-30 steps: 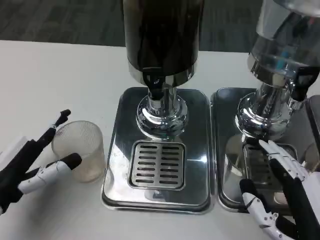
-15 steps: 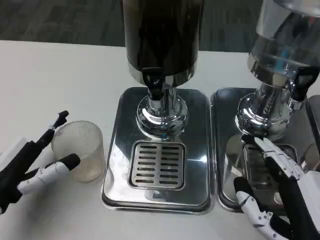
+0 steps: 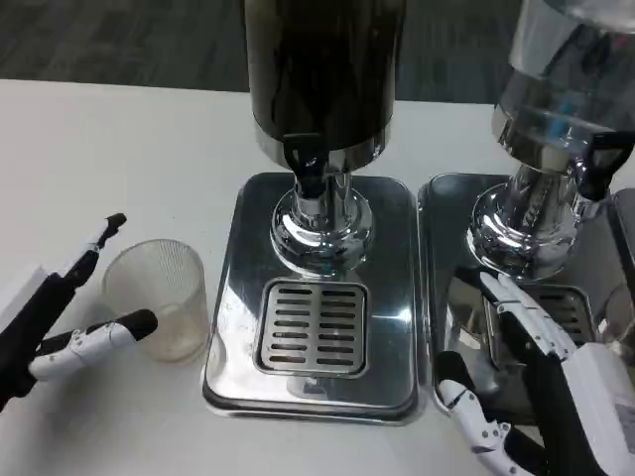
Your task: Grasp the cup under the faucet to collect the drink, then remove the cup.
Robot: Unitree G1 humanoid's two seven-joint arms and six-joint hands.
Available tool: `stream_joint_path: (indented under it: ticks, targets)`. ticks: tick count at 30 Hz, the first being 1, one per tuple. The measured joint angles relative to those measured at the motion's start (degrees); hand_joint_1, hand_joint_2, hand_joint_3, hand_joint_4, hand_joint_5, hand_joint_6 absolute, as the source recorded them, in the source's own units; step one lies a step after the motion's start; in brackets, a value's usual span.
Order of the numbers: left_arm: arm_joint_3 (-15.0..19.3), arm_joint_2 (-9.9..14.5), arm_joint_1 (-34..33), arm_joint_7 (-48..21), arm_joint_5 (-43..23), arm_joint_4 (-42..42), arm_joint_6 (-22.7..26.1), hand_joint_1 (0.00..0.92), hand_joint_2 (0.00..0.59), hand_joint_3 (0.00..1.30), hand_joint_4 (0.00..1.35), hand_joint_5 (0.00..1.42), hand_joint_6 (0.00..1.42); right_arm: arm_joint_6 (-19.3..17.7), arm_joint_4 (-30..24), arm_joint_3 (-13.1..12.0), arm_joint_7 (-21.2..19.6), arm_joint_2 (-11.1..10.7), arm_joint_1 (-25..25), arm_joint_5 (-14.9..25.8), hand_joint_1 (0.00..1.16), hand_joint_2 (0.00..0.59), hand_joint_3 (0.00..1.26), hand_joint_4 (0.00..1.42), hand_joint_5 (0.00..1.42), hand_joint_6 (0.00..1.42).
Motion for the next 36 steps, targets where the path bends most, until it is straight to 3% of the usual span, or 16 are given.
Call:
stream_joint_path:
  ticks: [14,25,36]
  targets:
    - [-7.43,1.11,-4.51,17.73,11.04,3.89,-0.52,0.051,0.000,0.00,0.00,0.10,0.19,0.16,1.48,0.84,-1.14,0.07,-0.33,0.00,0.27,0.380,0.18,0.12,0.13,0.18]
    - [-10.89,0.78,-6.11,20.65,11.25,8.05,-0.67,0.044,0.000,0.00,0.00,0.11,0.19,0.56,1.39,0.65,-1.13,-0.06,-0.28,0.33,0.27,0.380,0.18,0.12,0.13,0.18]
    - [-11.27,-0.53,-6.84,20.72,10.97,10.35,-0.36,0.070,0.006,0.00,0.01,0.14,0.22,0.62,1.27,0.59,-0.96,-0.29,-0.33,1.13,0.27,0.380,0.18,0.13,0.15,0.18]
